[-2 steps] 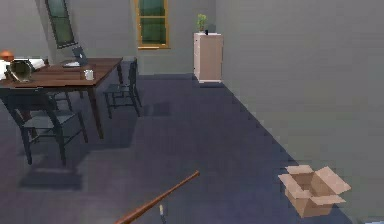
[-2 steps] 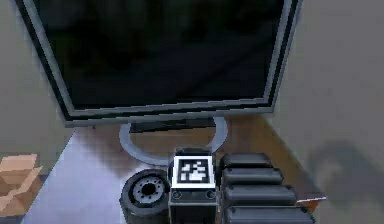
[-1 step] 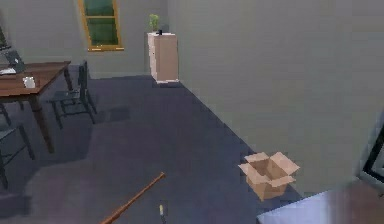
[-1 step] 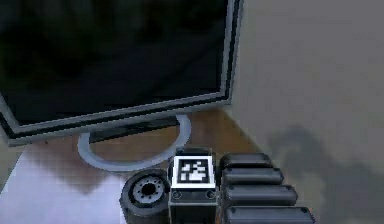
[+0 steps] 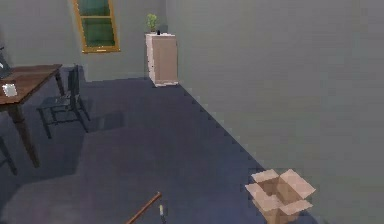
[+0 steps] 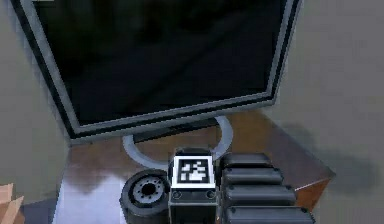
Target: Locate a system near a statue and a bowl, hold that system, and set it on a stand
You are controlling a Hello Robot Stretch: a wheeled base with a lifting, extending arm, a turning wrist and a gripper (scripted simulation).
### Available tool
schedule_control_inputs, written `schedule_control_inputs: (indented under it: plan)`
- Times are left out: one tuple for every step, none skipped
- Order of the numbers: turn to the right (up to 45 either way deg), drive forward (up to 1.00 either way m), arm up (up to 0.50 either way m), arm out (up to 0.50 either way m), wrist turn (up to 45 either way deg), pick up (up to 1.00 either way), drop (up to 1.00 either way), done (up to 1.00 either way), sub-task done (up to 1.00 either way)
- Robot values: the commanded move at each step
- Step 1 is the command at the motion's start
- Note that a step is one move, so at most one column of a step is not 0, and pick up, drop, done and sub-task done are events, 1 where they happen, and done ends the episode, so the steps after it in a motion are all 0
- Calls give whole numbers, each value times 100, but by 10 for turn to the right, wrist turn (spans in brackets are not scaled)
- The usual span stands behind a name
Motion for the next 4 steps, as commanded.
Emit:
schedule_control_inputs:
  plan:
    - [-210,0,0,0,0,0,0,0,0]
    - [210,0,0,0,0,0,0,0,0]
    - [30,0,0,0,0,0,0,0,0]
    - [0,0,0,48,0,0,0,0,0]
